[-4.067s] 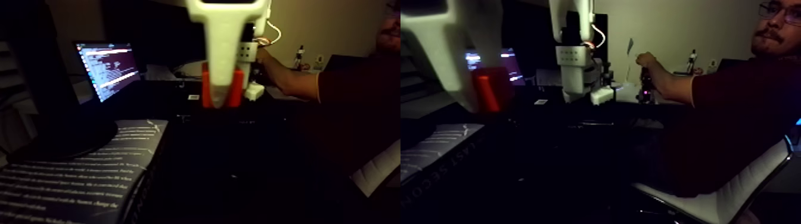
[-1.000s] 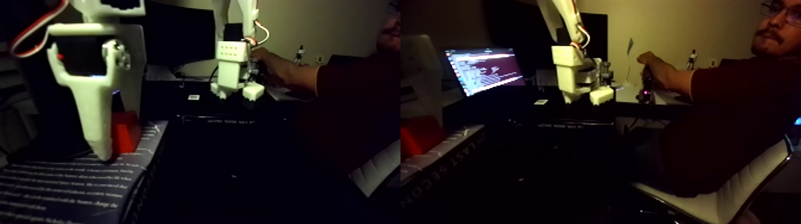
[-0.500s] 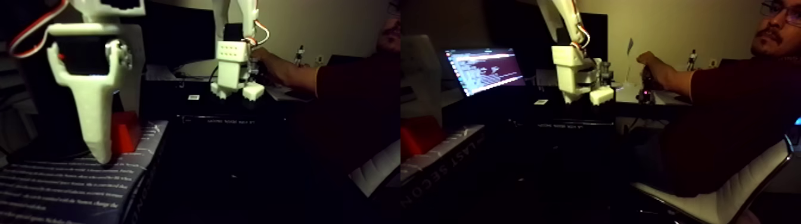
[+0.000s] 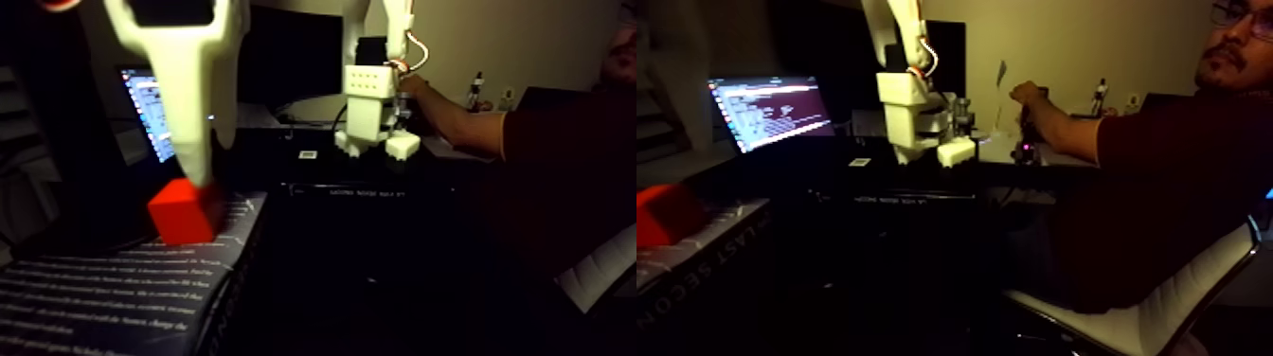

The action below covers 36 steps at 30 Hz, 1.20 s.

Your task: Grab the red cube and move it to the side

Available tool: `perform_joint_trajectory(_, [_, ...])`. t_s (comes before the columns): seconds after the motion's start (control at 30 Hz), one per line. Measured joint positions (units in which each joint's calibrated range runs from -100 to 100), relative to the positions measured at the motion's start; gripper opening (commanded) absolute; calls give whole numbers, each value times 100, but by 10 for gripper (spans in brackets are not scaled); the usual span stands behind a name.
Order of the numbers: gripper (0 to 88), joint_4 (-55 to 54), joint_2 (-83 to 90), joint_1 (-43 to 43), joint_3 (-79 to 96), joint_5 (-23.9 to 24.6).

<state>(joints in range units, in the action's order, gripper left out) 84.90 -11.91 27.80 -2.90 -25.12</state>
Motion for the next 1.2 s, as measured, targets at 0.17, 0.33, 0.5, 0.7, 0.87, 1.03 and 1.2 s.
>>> perform_joint_trajectory(0.17, [274,490,513,-139,64,-63])
perform_joint_trajectory(0.33, [273,571,1262,-548,644,63])
perform_joint_trajectory(0.5, [266,326,2204,-1344,1760,425])
perform_joint_trajectory(0.7, [180,-400,3475,-2517,3512,981])
perform_joint_trajectory(0.87, [19,-1412,4569,-3266,5045,1610])
perform_joint_trajectory(1.03, [6,-2375,5679,-3776,6579,1751])
perform_joint_trajectory(1.2, [6,-2864,6647,-3838,7613,1951])
